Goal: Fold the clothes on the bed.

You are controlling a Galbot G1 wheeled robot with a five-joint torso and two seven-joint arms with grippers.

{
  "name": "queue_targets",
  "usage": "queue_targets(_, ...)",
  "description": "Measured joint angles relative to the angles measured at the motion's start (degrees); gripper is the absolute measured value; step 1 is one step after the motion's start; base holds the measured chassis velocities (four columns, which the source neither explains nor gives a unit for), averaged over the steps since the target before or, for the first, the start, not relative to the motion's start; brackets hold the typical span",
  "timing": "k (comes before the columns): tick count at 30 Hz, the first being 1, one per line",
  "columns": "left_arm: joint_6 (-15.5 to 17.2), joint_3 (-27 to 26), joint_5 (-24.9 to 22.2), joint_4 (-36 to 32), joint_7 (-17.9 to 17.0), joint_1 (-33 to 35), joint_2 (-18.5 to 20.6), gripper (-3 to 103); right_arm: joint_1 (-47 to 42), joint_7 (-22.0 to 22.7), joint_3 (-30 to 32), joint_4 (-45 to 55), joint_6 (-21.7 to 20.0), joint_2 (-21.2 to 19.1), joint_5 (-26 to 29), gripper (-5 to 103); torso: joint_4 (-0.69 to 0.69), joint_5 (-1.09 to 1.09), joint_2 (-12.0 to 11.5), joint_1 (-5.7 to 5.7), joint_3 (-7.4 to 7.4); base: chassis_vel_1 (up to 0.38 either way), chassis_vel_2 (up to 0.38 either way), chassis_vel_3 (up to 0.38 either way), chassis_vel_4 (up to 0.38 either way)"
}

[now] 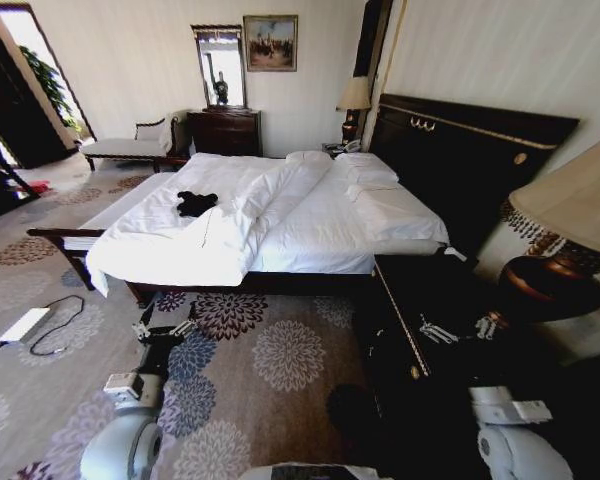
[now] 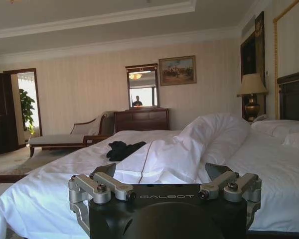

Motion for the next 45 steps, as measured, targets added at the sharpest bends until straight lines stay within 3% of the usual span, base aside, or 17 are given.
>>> queue_targets(9,0.81,0.88,2.73,0.38,0.06,-0.02,-0.06,100,-0.75,3.95,1.19,0.46,-4.22,-0.05,-1.34,100,0.0,0.0,0.0,0.0,0.0,0.0,0.0,0.0,0.0)
queue_targets(15,-3.59,1.56,-1.58,-1.43,1.81,-0.74,-0.1,100,-1.46,5.19,1.43,1.71,-6.35,-0.48,-0.87,100,0.0,0.0,0.0,0.0,0.0,0.0,0.0,0.0,0.0)
queue_targets(19,-4.5,1.42,-3.33,-2.22,2.38,-0.99,0.09,100,-1.53,5.21,1.33,2.24,-6.69,-0.46,-0.39,100,0.0,0.0,0.0,0.0,0.0,0.0,0.0,0.0,0.0)
queue_targets(45,-5.67,1.85,-1.03,-2.33,3.1,0.77,-0.84,100,-1.19,5.06,-0.56,1.45,-6.55,-0.06,0.5,100,0.0,0.0,0.0,0.0,0.0,0.0,0.0,0.0,0.0)
